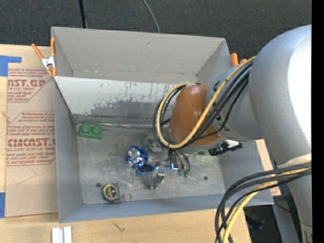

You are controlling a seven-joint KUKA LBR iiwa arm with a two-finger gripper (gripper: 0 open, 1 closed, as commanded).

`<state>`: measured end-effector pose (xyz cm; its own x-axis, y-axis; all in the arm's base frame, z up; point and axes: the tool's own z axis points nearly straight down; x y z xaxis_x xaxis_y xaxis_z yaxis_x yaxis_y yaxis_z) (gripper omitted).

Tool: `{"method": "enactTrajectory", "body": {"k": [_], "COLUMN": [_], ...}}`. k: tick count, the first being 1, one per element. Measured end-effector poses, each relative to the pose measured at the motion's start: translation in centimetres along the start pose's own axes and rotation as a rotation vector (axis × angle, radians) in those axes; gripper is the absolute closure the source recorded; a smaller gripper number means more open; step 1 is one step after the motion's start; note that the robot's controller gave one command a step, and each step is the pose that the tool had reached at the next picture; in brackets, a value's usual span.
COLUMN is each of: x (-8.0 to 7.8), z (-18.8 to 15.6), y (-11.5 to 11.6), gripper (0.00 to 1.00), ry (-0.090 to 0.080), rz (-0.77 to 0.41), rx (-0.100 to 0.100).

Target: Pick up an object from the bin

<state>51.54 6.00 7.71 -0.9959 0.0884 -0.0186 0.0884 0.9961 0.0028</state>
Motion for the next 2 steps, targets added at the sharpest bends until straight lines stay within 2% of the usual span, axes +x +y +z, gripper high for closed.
{"method": "enactTrajectory", "body": {"k": [1,2], "x": [-0.6,-2.0], "z": [-0.4,-13.3], "y": [0.0,1.2], "gripper": [1.0,1.0], "ry": [-0.019,0.009], "rz": [0.001,-0.007], "rx": [-0.003,0.0]}}
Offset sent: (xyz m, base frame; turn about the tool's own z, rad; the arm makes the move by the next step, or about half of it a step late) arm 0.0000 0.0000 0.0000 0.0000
